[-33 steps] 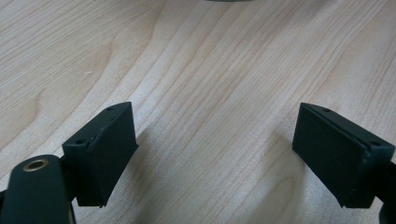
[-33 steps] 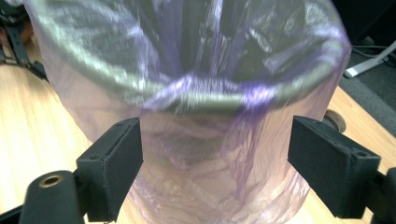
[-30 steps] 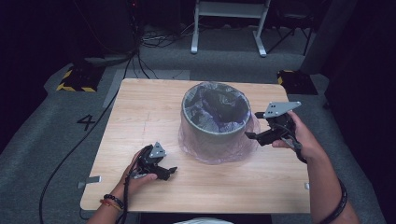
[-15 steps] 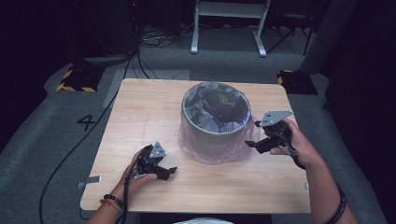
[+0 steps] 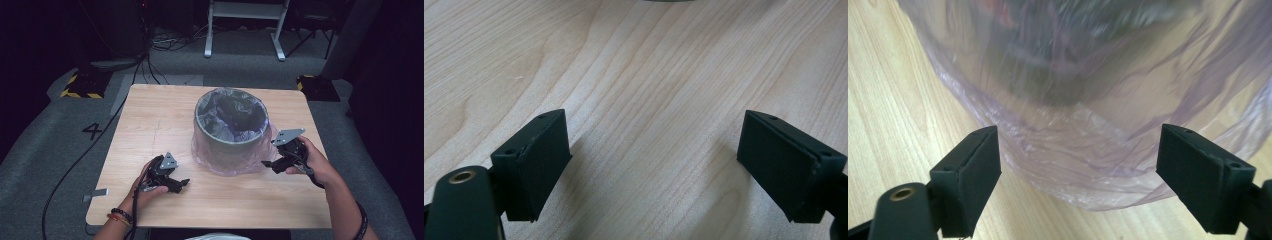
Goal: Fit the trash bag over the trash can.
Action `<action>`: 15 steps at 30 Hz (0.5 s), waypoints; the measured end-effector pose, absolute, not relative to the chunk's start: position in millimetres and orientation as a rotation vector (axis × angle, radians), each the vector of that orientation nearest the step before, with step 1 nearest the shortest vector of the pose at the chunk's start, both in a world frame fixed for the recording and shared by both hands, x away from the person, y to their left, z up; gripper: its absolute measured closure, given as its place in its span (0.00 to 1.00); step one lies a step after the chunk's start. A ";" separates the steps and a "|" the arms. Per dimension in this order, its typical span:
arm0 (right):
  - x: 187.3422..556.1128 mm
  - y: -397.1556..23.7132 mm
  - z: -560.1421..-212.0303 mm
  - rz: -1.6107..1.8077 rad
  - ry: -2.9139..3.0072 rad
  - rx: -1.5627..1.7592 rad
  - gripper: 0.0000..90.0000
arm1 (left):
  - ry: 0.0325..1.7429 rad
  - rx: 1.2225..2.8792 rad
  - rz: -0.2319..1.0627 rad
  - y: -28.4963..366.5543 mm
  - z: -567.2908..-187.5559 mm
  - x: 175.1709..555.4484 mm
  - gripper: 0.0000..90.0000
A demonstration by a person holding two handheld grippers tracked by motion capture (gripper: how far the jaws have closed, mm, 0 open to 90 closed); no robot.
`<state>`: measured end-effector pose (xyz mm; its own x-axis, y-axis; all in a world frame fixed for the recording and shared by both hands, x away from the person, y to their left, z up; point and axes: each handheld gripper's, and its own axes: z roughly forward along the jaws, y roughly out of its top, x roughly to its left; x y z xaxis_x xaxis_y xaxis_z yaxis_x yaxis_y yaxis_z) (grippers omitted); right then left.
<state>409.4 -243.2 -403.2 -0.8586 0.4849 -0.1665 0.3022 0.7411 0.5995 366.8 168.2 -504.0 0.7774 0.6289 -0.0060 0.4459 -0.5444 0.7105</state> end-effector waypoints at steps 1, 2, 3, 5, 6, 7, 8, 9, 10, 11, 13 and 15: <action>409.1 -243.6 -405.7 0.824 2.635 0.612 0.20 | 0.795 2.238 0.324 168.2 -504.0 366.8 0.15; 408.5 -243.8 -408.3 0.815 2.640 0.615 0.20 | 0.796 2.238 0.323 168.2 -504.0 366.8 0.15; 408.0 -244.2 -410.9 0.806 2.642 0.616 0.20 | 0.795 2.238 0.324 168.2 -504.0 366.8 0.15; 406.6 -245.1 -416.2 0.795 2.649 0.619 0.20 | 0.795 2.238 0.324 168.2 -504.1 366.8 0.15; 405.6 -245.6 -418.9 0.797 2.651 0.624 0.20 | 0.795 2.238 0.325 168.2 -504.0 366.8 0.15; 404.7 -246.4 -421.6 0.795 2.652 0.629 0.20 | 0.795 2.238 0.324 168.2 -504.0 366.8 0.15; 404.0 -247.9 -424.9 0.790 2.656 0.628 0.20 | 0.795 2.238 0.324 168.2 -504.1 366.8 0.15; 403.3 -248.7 -427.9 0.791 2.655 0.636 0.20 | 0.795 2.238 0.323 168.2 -504.0 366.8 0.15; 402.7 -249.7 -430.6 0.791 2.657 0.641 0.20 | 0.797 2.238 0.324 168.2 -504.0 366.7 0.15; 402.3 -250.2 -432.8 0.791 2.659 0.650 0.20 | 0.795 2.238 0.325 168.2 -504.0 366.8 0.15; 401.2 -251.5 -439.1 0.790 2.668 0.658 0.20 | 0.795 2.238 0.322 168.1 -504.1 366.8 0.15; 399.9 -252.6 -444.9 0.782 2.674 0.663 0.20 | 0.795 2.238 0.324 168.2 -504.0 366.8 0.15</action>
<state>399.9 -252.6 -444.9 -0.8565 0.4990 -0.1316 0.3495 0.7486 0.5634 366.8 168.2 -504.0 0.7774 0.6290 -0.0060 0.4459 -0.5443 0.7105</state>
